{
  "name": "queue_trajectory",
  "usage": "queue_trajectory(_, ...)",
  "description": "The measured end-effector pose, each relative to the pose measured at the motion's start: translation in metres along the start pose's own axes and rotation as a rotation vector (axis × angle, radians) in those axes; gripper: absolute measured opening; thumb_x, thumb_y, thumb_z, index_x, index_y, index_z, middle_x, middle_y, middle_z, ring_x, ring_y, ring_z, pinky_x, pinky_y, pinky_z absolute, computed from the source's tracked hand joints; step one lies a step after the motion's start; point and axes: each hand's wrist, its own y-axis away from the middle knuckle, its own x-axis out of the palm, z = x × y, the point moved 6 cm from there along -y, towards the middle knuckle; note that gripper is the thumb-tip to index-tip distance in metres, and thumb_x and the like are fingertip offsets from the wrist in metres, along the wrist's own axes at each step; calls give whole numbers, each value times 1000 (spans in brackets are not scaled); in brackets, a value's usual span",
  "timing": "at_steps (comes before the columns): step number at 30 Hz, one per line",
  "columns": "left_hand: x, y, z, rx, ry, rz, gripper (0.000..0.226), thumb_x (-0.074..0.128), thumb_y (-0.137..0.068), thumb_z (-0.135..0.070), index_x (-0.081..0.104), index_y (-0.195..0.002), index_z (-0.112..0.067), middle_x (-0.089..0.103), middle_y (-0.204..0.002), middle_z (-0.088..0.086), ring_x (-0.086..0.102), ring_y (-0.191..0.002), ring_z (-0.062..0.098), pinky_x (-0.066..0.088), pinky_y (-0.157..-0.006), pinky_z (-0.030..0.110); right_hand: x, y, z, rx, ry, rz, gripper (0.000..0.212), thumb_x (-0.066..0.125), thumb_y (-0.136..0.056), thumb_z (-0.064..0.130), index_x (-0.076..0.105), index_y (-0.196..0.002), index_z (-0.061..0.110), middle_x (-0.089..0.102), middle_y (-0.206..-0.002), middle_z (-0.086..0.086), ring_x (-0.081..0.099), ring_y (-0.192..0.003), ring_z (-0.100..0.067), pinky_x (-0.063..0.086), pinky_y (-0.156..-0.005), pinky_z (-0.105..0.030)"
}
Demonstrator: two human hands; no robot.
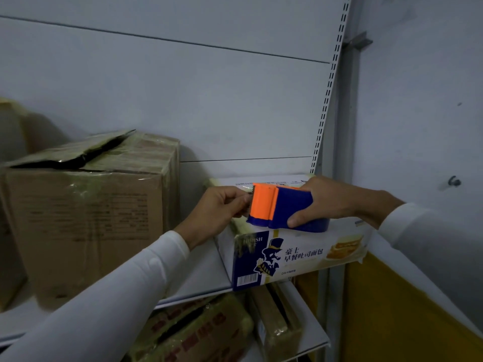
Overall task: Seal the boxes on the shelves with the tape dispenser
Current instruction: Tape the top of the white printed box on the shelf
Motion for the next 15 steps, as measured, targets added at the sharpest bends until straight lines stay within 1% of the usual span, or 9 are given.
queue_trajectory(2, 1, -1, 0, 14, -39, -28, 18, 53, -95, -7, 69, -92, 2, 69, -80, 10, 61, -70, 7, 52, -69, 23, -2, -3, -3, 3, -21, 18, 57, 74, -59, 68, 70, -92, 22, 76, -87, 2, 73, -79, -15, 61, -73, -34)
queue_trajectory(5, -3, -10, -2, 16, -87, -117, 18, 54, -94, -4, 68, -83, -2, 67, -72, 3, 60, -63, 5, 50, -66, 19, -10, -9, -15, 12, -95, 32, 57, 79, -59, 62, 71, -88, 13, 76, -85, -3, 73, -77, -20, 58, -65, -28)
queue_trajectory(8, -7, -18, 4, -39, -90, -173, 17, 55, -94, -9, 67, -82, -6, 70, -72, 5, 66, -64, 10, 52, -65, 19, -18, -16, -31, 19, -137, 74, 57, 82, -65, 55, 69, -91, 7, 76, -86, -6, 73, -78, -23, 57, -65, -28)
queue_trajectory(10, -7, -22, 8, -60, -112, -213, 18, 54, -95, -11, 66, -82, -7, 70, -74, 6, 67, -67, 14, 53, -66, 21, -23, -25, -38, -5, -142, 106, 55, 82, -67, 54, 70, -90, 6, 75, -84, -6, 73, -75, -22, 55, -60, -23)
queue_trajectory(12, -4, -29, 11, -80, -132, -237, 19, 53, -95, -12, 66, -82, -6, 70, -75, 8, 67, -68, 17, 54, -66, 23, -30, -37, -42, -31, -143, 137, 53, 81, -67, 54, 71, -90, 7, 76, -84, -5, 73, -74, -20, 55, -59, -21)
queue_trajectory(15, -4, -41, 14, -139, -118, -258, 24, 54, -96, -20, 65, -81, -5, 71, -73, 6, 68, -70, 18, 56, -68, 26, -39, -56, -43, -76, -125, 210, 42, 77, -67, 56, 72, -85, 18, 77, -82, 3, 73, -72, -13, 54, -59, -21)
